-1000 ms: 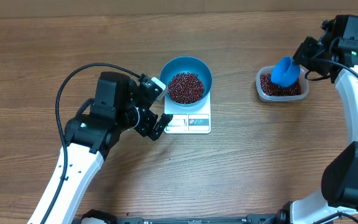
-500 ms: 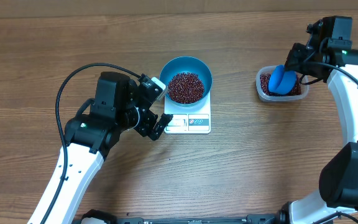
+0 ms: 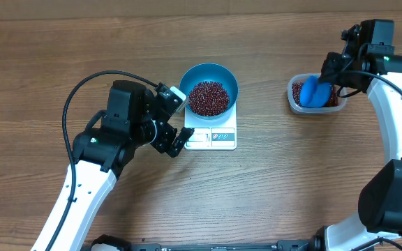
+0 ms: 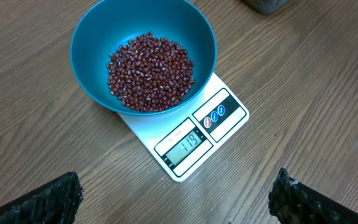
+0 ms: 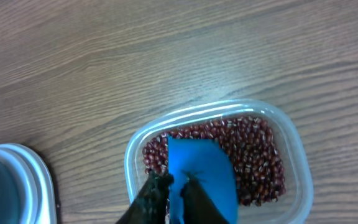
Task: Scoop item into bowl and weigh 150g on scale
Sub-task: 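Lower the scoop into the bean tub with the right gripper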
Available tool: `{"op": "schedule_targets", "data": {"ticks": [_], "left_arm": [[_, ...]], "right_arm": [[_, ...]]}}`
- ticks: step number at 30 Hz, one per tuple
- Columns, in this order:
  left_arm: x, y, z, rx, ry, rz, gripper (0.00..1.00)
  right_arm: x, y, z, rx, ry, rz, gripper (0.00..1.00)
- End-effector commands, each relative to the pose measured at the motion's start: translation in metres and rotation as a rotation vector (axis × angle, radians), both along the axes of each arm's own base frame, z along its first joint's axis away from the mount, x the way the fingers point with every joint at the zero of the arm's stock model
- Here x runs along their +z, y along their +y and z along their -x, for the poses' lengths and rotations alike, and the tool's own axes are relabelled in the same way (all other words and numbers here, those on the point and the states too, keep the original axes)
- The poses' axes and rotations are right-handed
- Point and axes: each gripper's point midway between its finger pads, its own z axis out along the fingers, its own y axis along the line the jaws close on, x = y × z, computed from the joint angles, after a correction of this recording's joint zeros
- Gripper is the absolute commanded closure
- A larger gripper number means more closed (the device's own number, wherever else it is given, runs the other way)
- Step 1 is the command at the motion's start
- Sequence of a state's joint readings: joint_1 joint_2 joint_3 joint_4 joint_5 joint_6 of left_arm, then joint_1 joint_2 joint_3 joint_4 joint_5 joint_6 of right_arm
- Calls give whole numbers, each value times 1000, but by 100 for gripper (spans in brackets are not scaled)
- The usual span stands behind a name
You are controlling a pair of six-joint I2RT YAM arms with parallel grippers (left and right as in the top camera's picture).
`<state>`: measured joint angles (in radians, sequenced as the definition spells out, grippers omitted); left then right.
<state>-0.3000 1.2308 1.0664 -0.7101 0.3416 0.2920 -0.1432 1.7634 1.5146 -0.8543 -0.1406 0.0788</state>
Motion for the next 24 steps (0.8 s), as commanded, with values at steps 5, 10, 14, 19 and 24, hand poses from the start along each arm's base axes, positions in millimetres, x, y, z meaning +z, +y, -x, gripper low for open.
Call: {"op": "schedule_targets", "data": {"ticks": [5, 10, 14, 19, 24], "left_arm": [[-4, -1, 1, -18, 8, 2, 0], [-4, -1, 1, -18, 8, 2, 1], [-4, -1, 1, -18, 8, 2, 0], [-4, -1, 1, -18, 8, 2, 0], [-4, -1, 1, -18, 8, 2, 0]], "right_arm": [[18, 1, 3, 10, -31, 19, 87], [16, 1, 7, 11, -12, 16, 83], [11, 2, 14, 21, 24, 16, 77], [10, 3, 17, 29, 36, 18, 77], [8, 3, 20, 32, 48, 18, 77]]}}
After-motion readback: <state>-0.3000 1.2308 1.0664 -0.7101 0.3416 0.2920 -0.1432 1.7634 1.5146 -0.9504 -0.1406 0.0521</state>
